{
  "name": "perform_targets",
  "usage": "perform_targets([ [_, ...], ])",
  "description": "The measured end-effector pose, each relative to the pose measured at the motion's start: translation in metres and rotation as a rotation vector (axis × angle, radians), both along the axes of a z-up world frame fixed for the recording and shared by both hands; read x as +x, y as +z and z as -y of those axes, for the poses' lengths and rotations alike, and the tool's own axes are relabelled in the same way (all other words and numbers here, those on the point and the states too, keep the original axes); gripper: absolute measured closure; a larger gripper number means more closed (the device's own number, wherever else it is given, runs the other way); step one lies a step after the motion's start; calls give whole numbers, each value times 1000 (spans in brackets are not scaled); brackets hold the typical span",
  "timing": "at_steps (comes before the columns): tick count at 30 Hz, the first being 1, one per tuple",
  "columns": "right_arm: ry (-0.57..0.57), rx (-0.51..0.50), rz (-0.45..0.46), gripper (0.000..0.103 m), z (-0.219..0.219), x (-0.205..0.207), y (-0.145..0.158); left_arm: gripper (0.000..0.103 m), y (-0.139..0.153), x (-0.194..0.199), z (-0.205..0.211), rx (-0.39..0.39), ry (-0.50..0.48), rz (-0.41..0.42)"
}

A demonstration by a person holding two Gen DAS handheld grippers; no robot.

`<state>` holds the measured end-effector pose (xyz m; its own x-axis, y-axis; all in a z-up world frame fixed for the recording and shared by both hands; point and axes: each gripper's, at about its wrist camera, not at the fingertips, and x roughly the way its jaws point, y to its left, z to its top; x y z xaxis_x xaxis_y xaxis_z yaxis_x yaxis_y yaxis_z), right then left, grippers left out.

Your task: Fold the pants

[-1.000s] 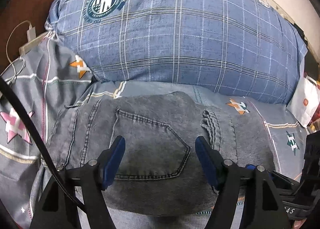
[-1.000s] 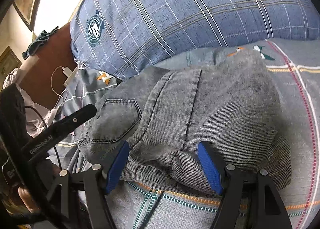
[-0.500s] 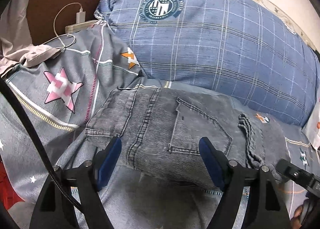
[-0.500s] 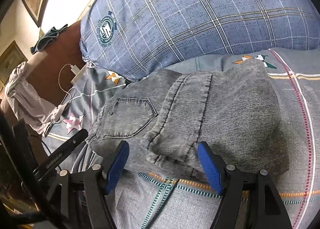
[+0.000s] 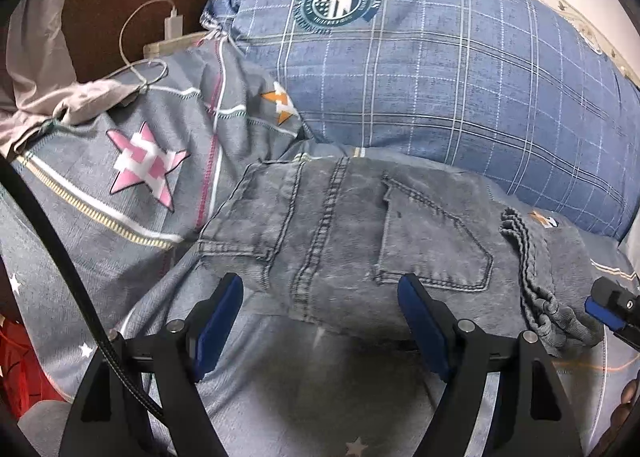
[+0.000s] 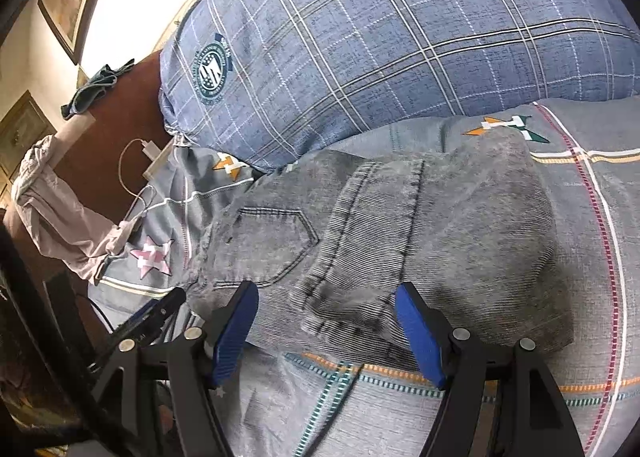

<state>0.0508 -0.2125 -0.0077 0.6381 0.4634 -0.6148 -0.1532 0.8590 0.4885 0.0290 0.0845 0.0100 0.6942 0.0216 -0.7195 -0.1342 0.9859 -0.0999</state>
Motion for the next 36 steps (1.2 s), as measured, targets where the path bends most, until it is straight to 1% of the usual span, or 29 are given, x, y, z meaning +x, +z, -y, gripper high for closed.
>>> perform_targets([
  [2, 2, -7, 12, 28, -3, -1, 2, 23, -1, 1, -7, -21, -1, -4],
  [3, 5, -9, 17, 27, -4, -1, 2, 23, -3, 3, -12, -37, 16, -11],
  [6, 13, -21, 25, 27, -6, -1, 1, 23, -10, 10, -23, -137, 33, -30],
  [8, 13, -24, 16, 27, -6, 0, -1, 23, -16, 14, -28, -176, 49, -63],
  [10, 15, -23, 9, 27, -5, 1, -4, 23, -20, 16, -32, -223, 59, -75],
  [13, 15, -24, -1, 27, -4, 1, -6, 23, -21, 14, -29, -219, 54, -76],
  [19, 20, -29, 6, 27, -7, 1, -4, 23, -21, 16, -20, -147, 29, -82],
  [22, 22, -27, 5, 27, -7, 1, -4, 23, -23, 17, -19, -133, 34, -92],
  [26, 22, -25, 1, 27, -6, -1, -4, 23, -31, 20, -20, -154, 31, -131],
  [28, 22, -27, 3, 27, -6, -3, -2, 23, -35, 22, -24, -183, 38, -154],
  [30, 26, -31, 14, 27, -6, -5, 1, 23, -40, 22, -30, -228, 46, -173],
  [32, 26, -41, 26, 27, -8, -6, 4, 23, -42, 22, -35, -262, 51, -179],
  [36, 38, -42, 32, 27, -10, -7, 8, 23, -42, 22, -34, -248, 60, -180],
])
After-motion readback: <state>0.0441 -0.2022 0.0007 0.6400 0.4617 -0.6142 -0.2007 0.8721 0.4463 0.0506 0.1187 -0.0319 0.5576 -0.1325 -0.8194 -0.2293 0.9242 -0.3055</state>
